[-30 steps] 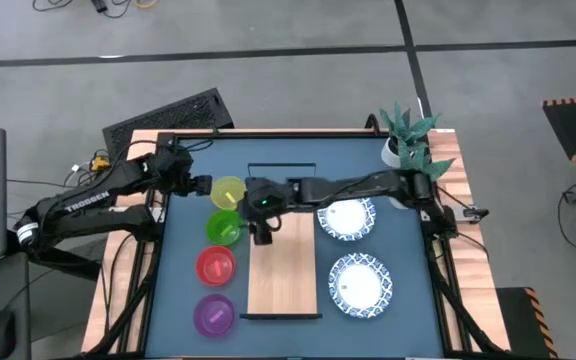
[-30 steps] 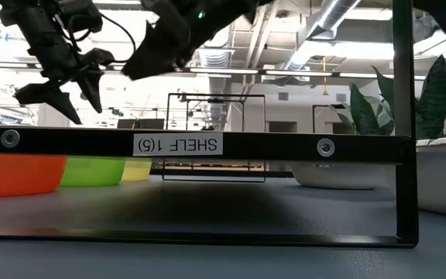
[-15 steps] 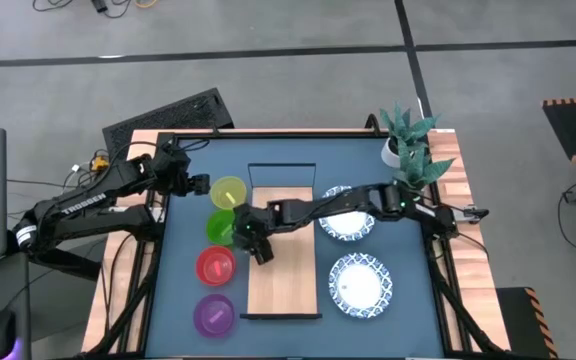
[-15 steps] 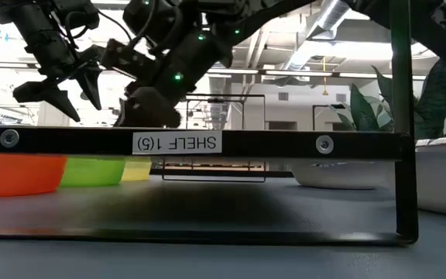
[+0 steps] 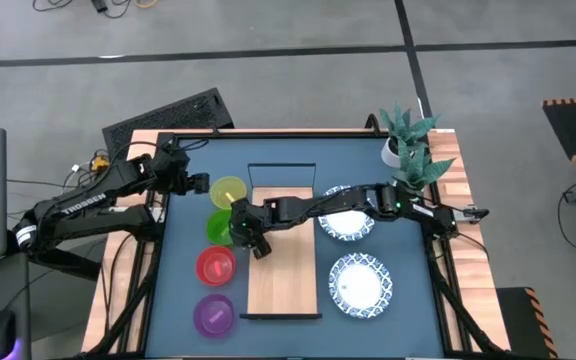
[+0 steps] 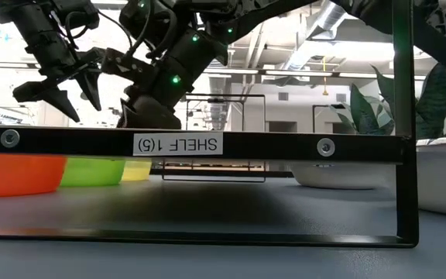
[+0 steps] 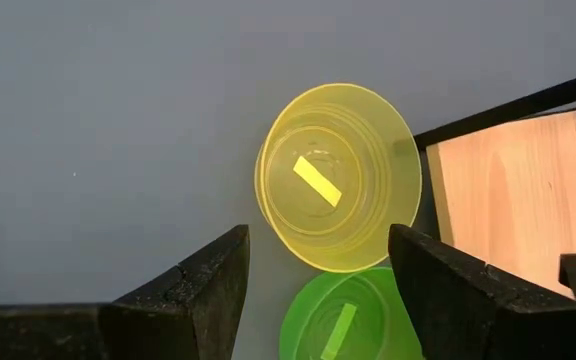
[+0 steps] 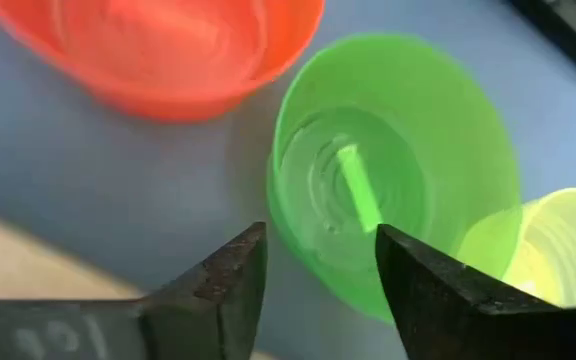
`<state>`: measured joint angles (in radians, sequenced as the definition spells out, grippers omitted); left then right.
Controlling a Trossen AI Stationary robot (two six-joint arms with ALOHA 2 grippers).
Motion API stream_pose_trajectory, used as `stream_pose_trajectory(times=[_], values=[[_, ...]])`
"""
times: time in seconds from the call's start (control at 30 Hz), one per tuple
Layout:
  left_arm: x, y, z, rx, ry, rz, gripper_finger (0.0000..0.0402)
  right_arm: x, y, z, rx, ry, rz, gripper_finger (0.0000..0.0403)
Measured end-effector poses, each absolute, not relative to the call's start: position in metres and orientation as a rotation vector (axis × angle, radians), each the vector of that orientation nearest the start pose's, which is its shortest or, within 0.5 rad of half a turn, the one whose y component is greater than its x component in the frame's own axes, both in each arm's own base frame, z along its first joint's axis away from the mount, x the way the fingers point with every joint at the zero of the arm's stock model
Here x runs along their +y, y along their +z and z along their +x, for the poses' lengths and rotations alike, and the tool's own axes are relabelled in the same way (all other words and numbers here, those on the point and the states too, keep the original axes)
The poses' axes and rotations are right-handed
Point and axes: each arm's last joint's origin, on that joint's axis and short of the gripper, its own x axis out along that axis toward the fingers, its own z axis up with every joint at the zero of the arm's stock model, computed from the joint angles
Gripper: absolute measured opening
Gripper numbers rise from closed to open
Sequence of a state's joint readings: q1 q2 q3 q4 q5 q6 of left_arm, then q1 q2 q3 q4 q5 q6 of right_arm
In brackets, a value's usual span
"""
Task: Place and stack bowls onto a shelf
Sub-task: Put the green bowl on the shelf
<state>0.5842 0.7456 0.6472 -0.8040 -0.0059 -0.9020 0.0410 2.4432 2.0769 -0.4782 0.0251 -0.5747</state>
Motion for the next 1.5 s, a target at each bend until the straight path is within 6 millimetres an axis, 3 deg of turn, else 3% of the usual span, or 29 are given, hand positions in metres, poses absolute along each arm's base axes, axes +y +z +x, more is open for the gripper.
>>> stream_pose_trajectory(times=[0.7, 0.93, 1.13, 1.33, 1.5], values=[[0.075, 0.242, 0.113, 0.58, 0.926, -1.066, 0.0224, 0.023, 0.16, 0.536, 0.856, 0.269, -0.642, 0.0023], [0.075, 0.242, 0.113, 0.58, 0.926, -1.066, 0.0224, 0.027, 0.163, 0.535, 0.849, 0.268, -0.648, 0.002], [0.075, 0.243, 0.113, 0.583, 0.922, -1.058, 0.0224, 0.036, 0.202, 0.538, 0.838, 0.218, -0.686, 0.002], [0.075, 0.243, 0.113, 0.584, 0.921, -1.056, 0.0224, 0.031, 0.24, 0.533, 0.861, 0.176, -0.665, 0.002], [0.075, 0.243, 0.113, 0.586, 0.917, -1.047, 0.0224, 0.022, 0.273, 0.507, 0.93, 0.113, -0.521, 0.002]])
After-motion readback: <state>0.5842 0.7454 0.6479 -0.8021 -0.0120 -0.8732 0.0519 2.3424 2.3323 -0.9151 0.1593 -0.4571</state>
